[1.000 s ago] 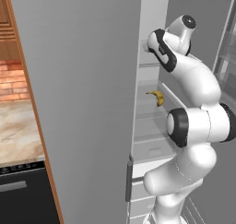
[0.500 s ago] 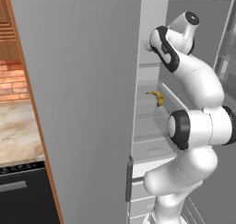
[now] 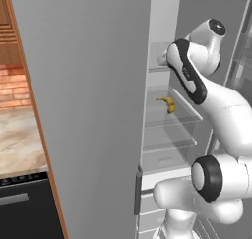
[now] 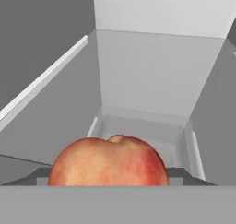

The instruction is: Retrieve the peach and banana from the fridge and place them into the bowl on the dining table.

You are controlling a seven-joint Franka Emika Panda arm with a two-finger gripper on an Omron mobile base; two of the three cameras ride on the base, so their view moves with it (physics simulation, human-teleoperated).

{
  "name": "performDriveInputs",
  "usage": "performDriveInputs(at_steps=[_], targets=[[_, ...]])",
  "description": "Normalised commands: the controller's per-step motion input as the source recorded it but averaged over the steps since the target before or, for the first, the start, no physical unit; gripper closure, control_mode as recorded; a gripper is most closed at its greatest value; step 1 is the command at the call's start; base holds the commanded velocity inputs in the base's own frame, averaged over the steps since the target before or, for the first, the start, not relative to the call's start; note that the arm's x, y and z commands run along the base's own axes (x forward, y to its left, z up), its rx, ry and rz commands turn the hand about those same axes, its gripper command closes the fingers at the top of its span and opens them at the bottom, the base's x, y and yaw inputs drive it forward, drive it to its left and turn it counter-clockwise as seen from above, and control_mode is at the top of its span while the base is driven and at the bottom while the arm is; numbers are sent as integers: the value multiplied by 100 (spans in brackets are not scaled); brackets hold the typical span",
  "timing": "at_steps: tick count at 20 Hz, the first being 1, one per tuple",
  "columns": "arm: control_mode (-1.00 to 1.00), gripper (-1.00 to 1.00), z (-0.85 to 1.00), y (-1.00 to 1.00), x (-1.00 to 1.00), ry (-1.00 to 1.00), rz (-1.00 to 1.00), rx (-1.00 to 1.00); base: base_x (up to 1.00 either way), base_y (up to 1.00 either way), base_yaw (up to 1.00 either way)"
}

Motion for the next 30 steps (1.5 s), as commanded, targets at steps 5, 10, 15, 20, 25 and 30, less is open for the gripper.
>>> performDriveInputs(at_steps=[5, 10, 15, 20, 25, 30], targets=[[-100, 100, -49, -1, -100, -8, -4, 0, 0, 0, 0], [-100, 100, -11, -10, -100, -5, -7, 0, 0, 0, 0], [-100, 100, 0, -9, -100, -1, -5, 0, 0, 0, 0], [100, 100, 0, -2, -80, 0, -1, 0, -20, 0, 0], [100, 100, 0, 0, 0, 0, 0, 0, -100, 0, -3], [100, 100, 0, 0, 0, 0, 0, 0, -100, 1, -10]])
